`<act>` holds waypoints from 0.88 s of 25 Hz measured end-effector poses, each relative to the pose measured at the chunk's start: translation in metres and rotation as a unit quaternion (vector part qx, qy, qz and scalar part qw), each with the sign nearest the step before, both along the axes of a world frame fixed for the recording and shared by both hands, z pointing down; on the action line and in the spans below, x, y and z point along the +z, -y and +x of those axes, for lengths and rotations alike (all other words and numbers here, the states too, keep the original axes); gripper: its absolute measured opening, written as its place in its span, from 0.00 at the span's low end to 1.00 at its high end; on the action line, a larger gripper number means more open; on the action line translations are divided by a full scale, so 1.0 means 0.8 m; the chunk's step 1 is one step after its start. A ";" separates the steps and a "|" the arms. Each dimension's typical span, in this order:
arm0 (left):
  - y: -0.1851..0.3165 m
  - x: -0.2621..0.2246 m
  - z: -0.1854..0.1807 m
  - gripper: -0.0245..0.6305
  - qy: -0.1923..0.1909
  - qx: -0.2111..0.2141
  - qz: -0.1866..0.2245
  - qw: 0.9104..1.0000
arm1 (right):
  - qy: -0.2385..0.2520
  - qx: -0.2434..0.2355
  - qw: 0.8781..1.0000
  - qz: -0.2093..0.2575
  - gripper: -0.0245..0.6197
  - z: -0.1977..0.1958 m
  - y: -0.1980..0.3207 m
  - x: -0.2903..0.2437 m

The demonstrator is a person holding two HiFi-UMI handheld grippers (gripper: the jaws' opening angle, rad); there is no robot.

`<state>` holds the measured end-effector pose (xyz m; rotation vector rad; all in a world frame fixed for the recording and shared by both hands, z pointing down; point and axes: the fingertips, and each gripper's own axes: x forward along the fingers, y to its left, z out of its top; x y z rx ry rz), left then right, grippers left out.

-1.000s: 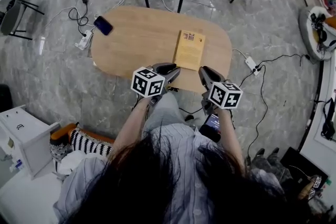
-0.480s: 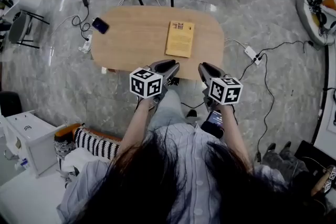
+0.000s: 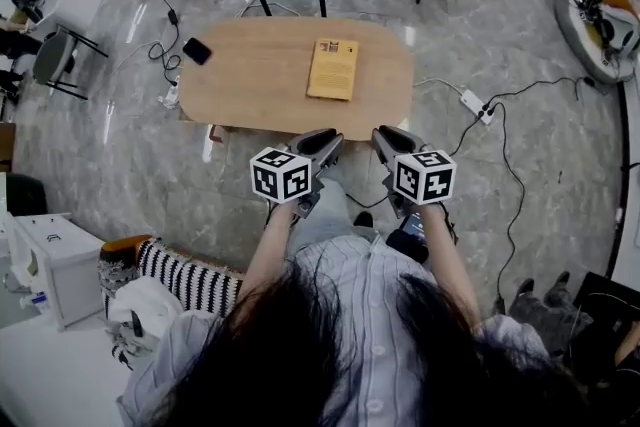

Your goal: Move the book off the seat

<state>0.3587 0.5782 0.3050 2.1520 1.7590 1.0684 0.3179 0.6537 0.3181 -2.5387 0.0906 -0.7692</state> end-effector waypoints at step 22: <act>0.097 -0.020 -0.117 0.17 -0.040 -0.021 0.013 0.999 | -0.030 -0.048 0.998 -0.017 0.13 -0.089 0.092 -0.019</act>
